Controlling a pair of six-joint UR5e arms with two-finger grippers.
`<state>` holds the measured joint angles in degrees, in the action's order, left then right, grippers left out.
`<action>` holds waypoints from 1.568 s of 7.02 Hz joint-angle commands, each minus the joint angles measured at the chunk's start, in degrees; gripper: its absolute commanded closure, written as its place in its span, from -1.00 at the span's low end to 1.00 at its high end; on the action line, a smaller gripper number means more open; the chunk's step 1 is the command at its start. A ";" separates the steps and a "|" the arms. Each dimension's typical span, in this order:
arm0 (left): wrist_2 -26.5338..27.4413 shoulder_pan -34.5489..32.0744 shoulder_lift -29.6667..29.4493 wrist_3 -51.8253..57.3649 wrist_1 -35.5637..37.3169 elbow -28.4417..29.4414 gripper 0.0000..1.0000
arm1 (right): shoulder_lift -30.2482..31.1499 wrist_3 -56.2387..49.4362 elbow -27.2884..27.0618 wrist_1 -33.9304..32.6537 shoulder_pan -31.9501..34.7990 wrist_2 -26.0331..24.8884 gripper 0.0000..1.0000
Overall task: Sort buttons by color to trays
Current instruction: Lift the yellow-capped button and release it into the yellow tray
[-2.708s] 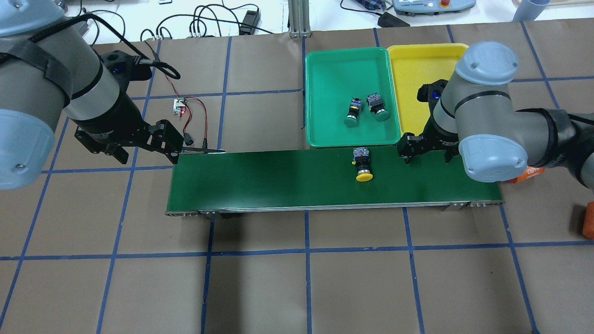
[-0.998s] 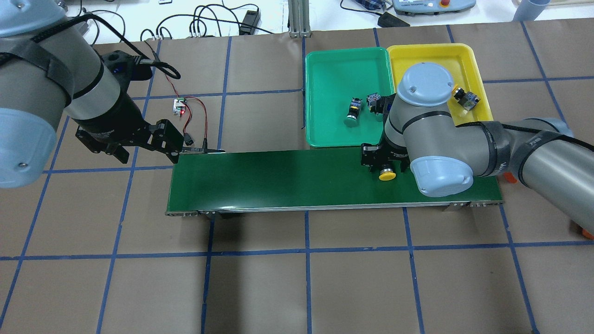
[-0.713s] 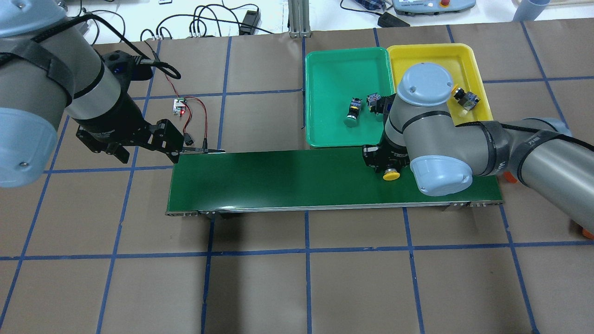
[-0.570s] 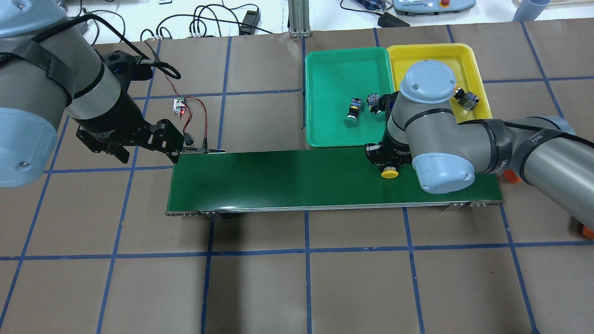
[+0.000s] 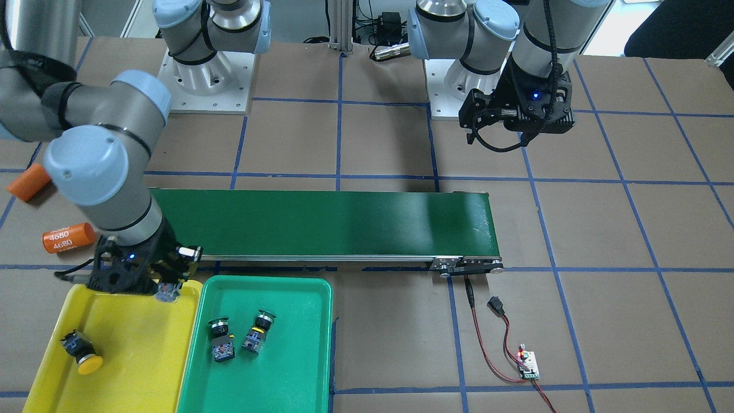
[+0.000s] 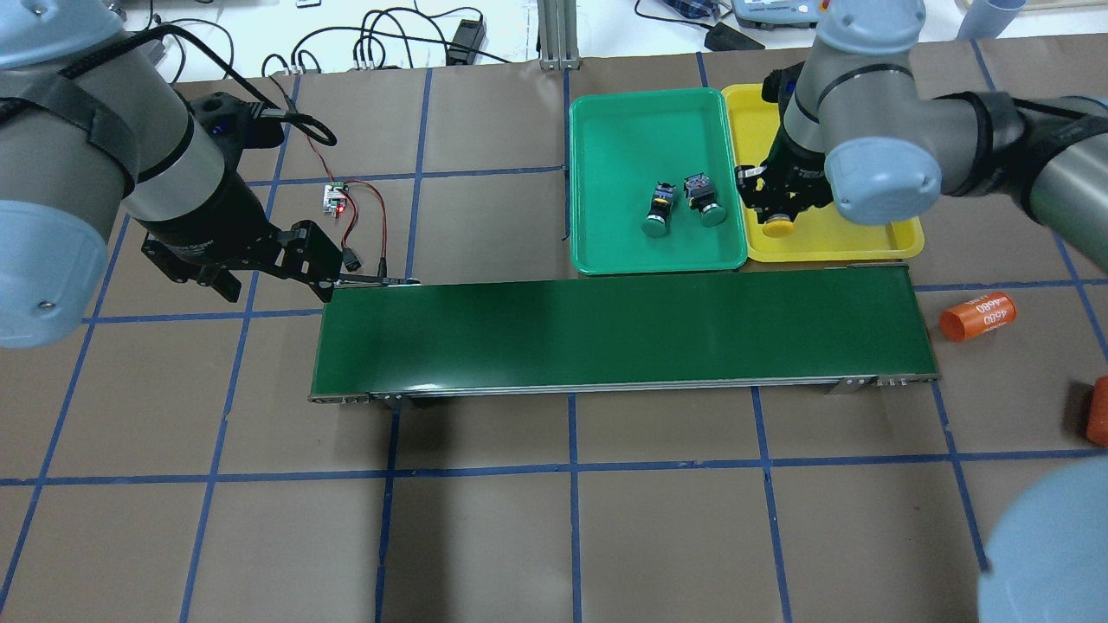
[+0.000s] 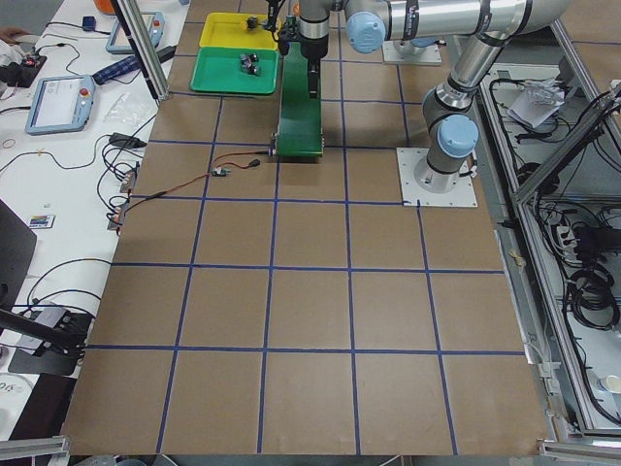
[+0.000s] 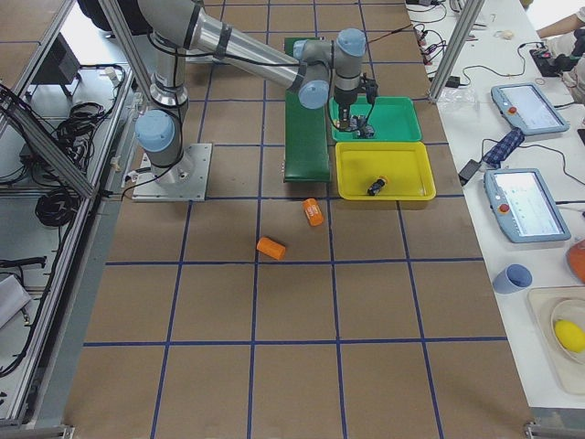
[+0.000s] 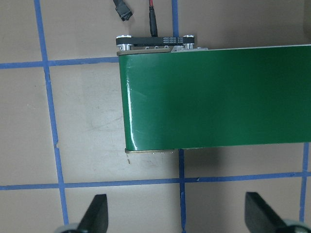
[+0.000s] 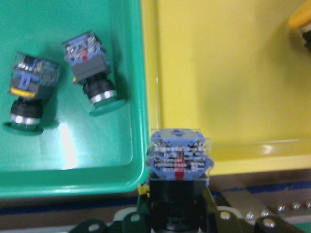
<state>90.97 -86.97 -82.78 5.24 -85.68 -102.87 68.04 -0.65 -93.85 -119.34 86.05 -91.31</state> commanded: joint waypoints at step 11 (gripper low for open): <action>-0.09 0.31 -0.09 -0.13 0.25 -0.23 -1.00 | -4.72 -41.75 16.33 13.97 -3.17 -0.18 -1.00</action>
<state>91.06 -86.66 -82.70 5.30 -85.56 -103.03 57.79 -46.11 -77.51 -114.43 82.54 -91.25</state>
